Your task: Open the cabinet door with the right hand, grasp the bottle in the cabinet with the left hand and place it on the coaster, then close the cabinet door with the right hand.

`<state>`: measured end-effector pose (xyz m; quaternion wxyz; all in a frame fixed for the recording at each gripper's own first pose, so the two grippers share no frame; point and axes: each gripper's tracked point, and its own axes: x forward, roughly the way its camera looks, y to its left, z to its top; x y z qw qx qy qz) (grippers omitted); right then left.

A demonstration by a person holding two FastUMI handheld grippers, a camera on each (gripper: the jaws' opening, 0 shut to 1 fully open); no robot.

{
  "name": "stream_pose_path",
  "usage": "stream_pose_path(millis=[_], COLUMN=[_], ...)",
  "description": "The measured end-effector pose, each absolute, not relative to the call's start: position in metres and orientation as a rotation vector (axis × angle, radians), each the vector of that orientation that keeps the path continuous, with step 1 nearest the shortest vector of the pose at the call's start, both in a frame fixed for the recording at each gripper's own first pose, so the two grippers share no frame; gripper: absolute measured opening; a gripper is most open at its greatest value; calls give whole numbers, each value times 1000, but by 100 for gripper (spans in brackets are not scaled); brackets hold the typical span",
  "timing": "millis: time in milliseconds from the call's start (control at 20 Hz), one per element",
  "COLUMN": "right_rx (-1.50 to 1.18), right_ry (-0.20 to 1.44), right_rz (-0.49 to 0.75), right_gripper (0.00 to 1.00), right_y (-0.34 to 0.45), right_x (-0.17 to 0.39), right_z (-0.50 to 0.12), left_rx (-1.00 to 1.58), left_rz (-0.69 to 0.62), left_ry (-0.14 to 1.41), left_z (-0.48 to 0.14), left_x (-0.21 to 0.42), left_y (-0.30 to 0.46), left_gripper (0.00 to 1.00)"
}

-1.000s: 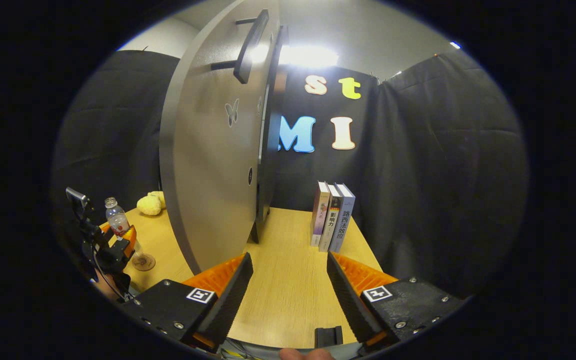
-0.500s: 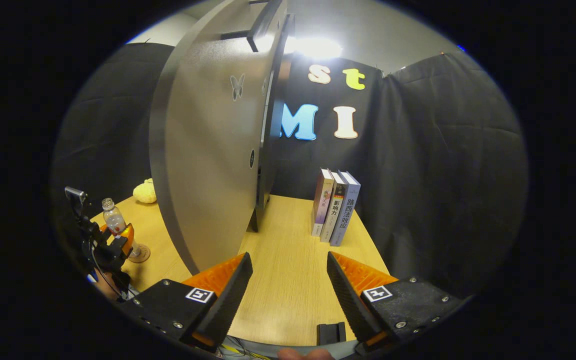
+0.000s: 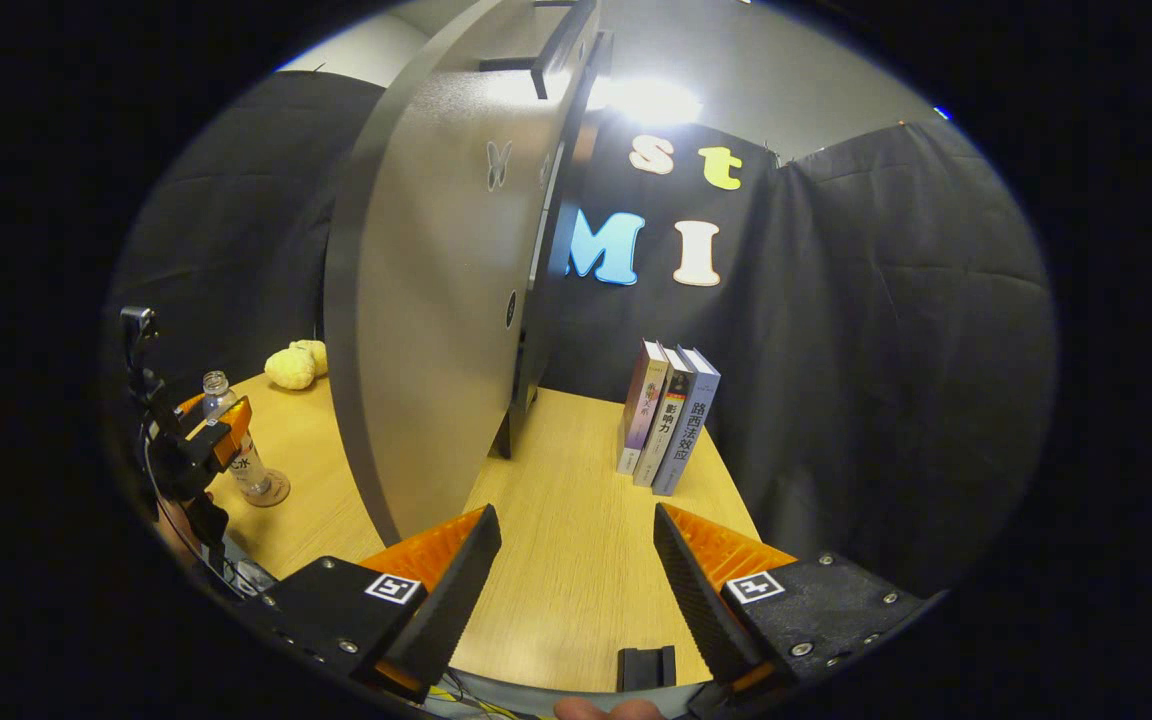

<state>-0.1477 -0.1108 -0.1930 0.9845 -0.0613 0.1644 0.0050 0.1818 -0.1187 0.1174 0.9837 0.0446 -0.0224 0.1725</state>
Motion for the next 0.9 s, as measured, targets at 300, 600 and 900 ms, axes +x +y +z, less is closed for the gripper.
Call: stream_pose_path(millis=[300,600,900], right_rx=[-80,9,110], right_ry=[334,311,216], right_rz=[-36,-55,-68], right_gripper=[95,95,95], right_y=[-123,-125,-134], right_x=[-152,-149,-134], right_z=[-200,-183,-120], left_rx=[133,154,130], left_rz=[315,258,182], left_ry=[-105,-173,-176], left_z=[171,250,345], left_x=[167,161,162], left_y=[-135,-152,-173], left_gripper=[79,78,78])
